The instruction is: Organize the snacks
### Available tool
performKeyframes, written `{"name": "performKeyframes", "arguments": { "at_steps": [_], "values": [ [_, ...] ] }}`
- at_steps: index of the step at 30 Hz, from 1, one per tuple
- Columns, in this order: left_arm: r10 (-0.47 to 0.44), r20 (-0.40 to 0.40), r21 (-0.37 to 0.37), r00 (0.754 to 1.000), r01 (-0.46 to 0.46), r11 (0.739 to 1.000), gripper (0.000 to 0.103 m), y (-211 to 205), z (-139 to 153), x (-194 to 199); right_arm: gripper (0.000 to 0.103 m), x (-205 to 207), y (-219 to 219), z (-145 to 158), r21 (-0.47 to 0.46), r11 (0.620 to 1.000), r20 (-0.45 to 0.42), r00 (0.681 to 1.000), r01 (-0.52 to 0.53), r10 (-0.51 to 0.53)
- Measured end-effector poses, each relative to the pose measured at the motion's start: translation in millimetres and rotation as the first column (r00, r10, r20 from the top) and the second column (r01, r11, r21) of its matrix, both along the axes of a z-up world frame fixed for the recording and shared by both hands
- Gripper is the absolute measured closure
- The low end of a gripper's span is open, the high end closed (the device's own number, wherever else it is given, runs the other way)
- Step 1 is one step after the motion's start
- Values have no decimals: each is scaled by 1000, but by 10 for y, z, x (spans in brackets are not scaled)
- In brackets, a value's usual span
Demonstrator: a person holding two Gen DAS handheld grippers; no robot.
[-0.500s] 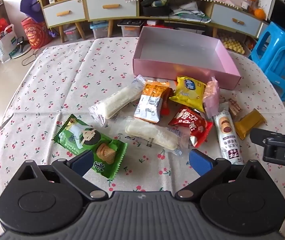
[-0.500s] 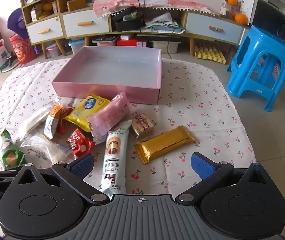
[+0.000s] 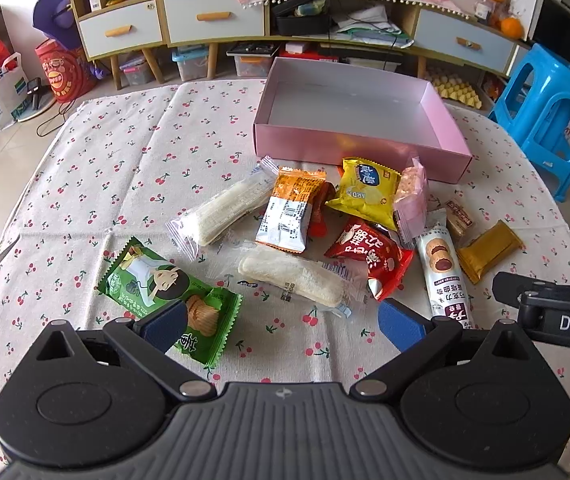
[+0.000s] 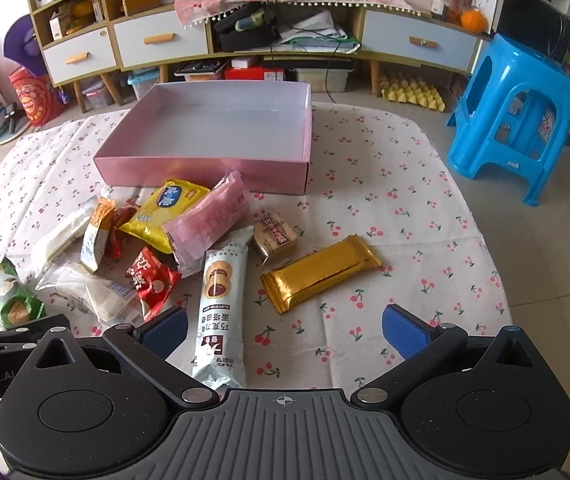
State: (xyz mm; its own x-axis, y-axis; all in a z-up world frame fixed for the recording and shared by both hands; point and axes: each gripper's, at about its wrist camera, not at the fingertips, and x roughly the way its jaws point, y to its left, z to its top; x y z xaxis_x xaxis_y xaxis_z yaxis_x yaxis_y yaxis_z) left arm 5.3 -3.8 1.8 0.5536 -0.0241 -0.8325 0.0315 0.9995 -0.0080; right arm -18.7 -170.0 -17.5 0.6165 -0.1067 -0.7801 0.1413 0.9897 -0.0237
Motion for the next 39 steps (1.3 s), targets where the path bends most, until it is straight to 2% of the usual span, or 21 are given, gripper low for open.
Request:
{"name": "performKeyframes", "arguments": {
  "at_steps": [3,8,12,22,32,39],
  "values": [
    [0,3,-8,1000,0,1000,1,3,-5,-5,0,1,6,-24,-5,1000,8,1000,-5,5],
    [-1,3,29,1000,1,1000,1,-11,-17,-6,0,2,-1,-70,-15,1000,-2,1000,-9,9],
    [4,3,32,1000,-4,999,1,-8,-22,-7,0,-15,-7,-58,-17,1000,6,1000,-7,7],
    [7,-8,-7,1000,-7,1000,1,3,-34,3,0,-20,8,-56,-9,1000,8,1000,-19,19],
    [1,-30,0,1000,-1,1000,1,-7,-32,13,0,-19,12,-75,-10,1000,5,1000,-22,22],
    [2,-6,4,1000,-2,1000,1,-6,-23,-2,0,-17,13,-79,-10,1000,4,1000,-22,22]
  ]
}}
